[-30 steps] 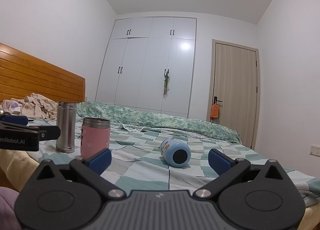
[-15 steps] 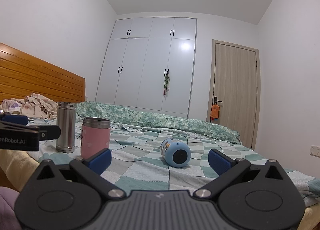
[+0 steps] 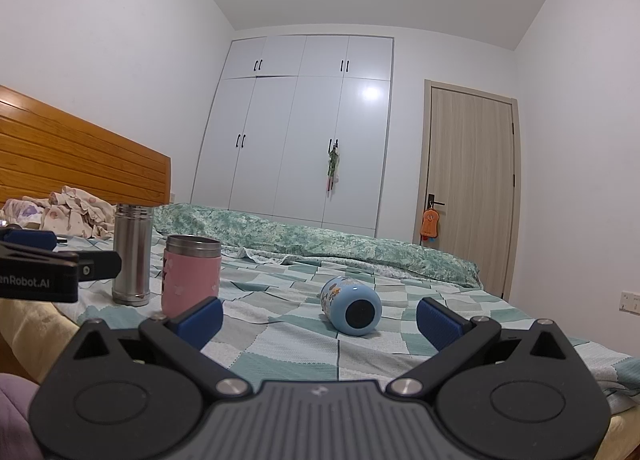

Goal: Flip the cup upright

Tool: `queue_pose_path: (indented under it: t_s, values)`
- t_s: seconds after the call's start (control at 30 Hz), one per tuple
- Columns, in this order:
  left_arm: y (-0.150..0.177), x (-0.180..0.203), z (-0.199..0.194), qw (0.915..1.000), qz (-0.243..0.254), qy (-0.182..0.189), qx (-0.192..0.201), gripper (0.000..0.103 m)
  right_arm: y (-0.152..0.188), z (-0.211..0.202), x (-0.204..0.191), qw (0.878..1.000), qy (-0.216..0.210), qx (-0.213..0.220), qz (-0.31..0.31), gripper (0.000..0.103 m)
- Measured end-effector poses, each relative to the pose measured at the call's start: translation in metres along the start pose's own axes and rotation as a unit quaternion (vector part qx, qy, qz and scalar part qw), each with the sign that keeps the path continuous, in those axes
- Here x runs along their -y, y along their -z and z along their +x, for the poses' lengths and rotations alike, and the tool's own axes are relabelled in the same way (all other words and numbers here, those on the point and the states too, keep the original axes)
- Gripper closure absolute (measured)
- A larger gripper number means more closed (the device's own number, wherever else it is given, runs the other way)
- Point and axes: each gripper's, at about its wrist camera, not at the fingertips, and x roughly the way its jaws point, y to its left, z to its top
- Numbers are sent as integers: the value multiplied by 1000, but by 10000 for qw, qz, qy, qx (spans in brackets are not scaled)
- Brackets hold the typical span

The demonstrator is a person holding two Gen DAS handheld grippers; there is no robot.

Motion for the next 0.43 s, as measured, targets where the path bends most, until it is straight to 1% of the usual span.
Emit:
queue_pose_path:
  t_s: [0.43]
  values:
    - [-1, -2, -4, 10000, 11, 30, 74, 0, 0, 0, 0, 10000, 0, 3, -4, 0]
